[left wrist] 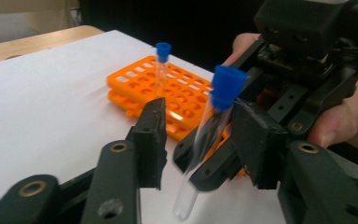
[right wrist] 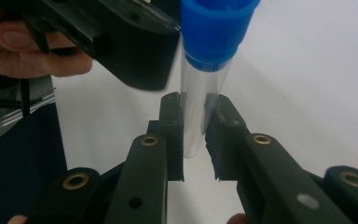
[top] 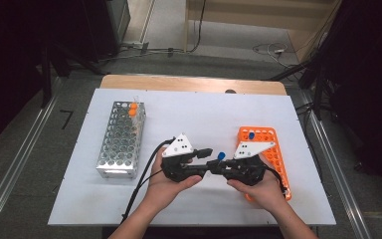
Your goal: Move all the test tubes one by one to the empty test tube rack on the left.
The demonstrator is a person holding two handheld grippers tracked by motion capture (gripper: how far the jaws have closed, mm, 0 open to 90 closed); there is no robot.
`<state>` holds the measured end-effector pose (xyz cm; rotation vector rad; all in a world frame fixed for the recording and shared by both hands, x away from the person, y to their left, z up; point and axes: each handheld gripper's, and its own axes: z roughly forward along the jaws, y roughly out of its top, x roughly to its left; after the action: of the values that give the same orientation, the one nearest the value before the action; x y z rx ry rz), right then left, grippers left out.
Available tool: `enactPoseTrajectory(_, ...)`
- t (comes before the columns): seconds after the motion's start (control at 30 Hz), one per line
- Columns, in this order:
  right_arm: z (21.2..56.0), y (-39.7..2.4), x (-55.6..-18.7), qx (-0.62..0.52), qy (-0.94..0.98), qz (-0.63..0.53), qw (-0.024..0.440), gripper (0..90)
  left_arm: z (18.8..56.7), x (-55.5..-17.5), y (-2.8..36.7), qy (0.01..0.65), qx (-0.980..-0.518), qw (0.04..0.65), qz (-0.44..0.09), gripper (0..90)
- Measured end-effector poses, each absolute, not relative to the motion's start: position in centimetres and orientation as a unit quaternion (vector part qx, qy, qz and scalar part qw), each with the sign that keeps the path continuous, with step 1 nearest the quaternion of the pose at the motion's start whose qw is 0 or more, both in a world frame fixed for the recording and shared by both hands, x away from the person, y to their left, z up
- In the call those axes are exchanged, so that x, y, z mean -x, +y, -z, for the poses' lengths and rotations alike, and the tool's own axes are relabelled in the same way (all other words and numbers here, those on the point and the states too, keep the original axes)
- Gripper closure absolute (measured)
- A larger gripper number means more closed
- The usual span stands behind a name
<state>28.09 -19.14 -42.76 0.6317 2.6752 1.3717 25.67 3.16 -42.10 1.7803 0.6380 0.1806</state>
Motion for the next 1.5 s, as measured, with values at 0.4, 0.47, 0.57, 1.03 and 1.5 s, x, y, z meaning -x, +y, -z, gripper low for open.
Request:
enactPoseTrajectory(0.4,42.9,-18.4,-27.7,-0.195,0.875,-0.442,0.024,74.7,42.5,-25.5,2.5,0.253,-0.771,0.578,-0.084,74.3)
enactPoseTrajectory(0.47,42.9,-18.4,-27.8,-0.197,0.874,-0.443,0.021,74.7,42.5,-25.6,2.6,0.254,-0.769,0.579,-0.087,75.9)
enactPoseTrajectory(0.57,42.9,-18.5,-27.8,-0.198,0.874,-0.444,0.021,74.6,42.4,-25.6,2.7,0.252,-0.771,0.578,-0.092,76.9)
enactPoseTrajectory(1.03,42.2,-20.1,-28.0,-0.188,0.856,-0.479,0.055,38.6,41.6,-25.9,5.3,0.276,-0.748,0.594,-0.112,77.2)
enactPoseTrajectory(1.5,41.8,-24.1,-29.4,-0.221,0.835,-0.498,0.073,2.3,40.9,-26.8,9.8,0.315,-0.722,0.597,-0.152,77.2)
